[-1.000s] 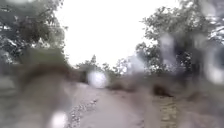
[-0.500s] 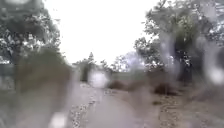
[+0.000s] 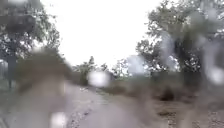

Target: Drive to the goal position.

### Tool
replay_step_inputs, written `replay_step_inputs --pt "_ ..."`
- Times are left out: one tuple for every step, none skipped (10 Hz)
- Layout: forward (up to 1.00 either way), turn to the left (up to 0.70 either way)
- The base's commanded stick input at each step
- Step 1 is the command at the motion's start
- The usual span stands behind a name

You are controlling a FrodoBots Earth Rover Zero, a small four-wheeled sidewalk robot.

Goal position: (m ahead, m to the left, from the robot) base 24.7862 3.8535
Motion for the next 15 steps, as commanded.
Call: replay_step_inputs --pt "0.70 0.14" --pt "0.70 0.14" --pt "0.70 0.14" --pt "0.70 0.14" --pt "0.70 0.14" --pt "0.70 0.14" --pt "0.70 0.14" --pt "0.70 0.14" --pt "0.70 0.14" --pt "0.70 0.14" --pt "0.70 0.14" --pt "0.70 0.14" --pt "0.70 0.14" --pt "0.70 0.14" --pt "0.70 0.14"
